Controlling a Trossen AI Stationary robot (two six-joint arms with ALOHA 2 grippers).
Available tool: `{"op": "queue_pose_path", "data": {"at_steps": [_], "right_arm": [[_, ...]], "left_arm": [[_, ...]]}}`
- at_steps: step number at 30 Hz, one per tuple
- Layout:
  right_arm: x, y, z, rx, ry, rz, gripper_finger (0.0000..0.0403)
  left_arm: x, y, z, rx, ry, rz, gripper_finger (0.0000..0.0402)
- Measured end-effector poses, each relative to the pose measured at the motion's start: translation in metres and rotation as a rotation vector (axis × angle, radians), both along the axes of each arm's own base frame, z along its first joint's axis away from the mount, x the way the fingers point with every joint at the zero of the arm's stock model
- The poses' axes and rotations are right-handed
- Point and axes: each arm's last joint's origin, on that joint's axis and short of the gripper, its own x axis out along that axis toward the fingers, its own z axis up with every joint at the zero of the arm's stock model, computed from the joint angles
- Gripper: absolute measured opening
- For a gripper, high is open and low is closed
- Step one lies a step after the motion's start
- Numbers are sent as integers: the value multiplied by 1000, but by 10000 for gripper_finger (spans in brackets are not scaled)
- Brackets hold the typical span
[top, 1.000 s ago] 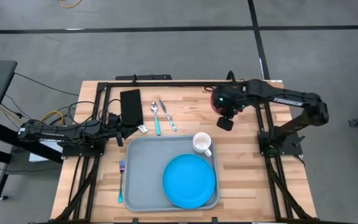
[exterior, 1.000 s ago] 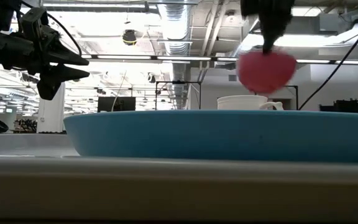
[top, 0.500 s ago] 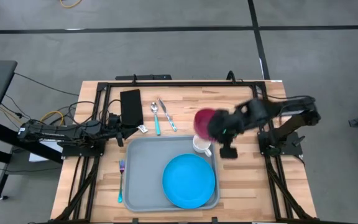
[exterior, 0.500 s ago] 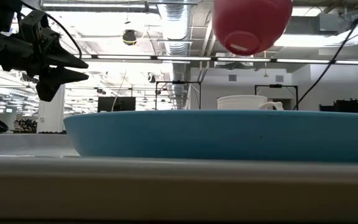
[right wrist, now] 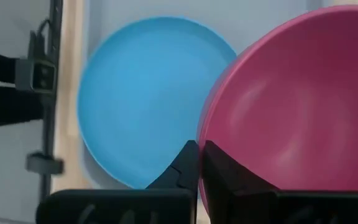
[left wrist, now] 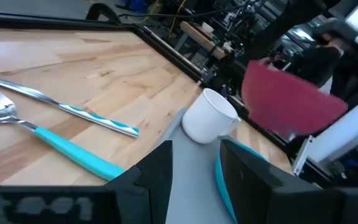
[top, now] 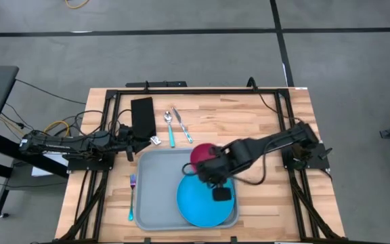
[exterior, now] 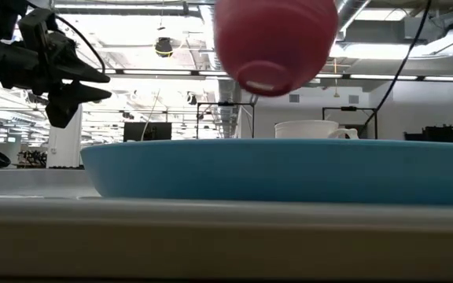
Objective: Set up tray
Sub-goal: Put the pink bowl on the blue plate on the gray tray
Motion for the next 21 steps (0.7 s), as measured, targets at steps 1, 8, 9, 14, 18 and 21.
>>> {"op": "queue_pose_path", "data": {"at_steps": [1,8,9,14,18,21], "right_arm": [[5,5,-4,10,0,-8,0],[22,38,-29,92,25,-72,0],[22,42,-33,97,37,-82,0],[26,58,-51,98,79,-112,0],[30,70,-67,103,100,-132,0],[31,80,-73,121,96,-142,0]], "left_arm": [[0,0,0,-1,-1,-7,122],[0,-1,-1,1,9,-43,122],[0,-1,-1,3,8,-44,122],[0,-1,-1,4,8,-42,122],[0,-1,-1,4,8,-42,122],[0,-1,-1,5,9,-42,122]]}}
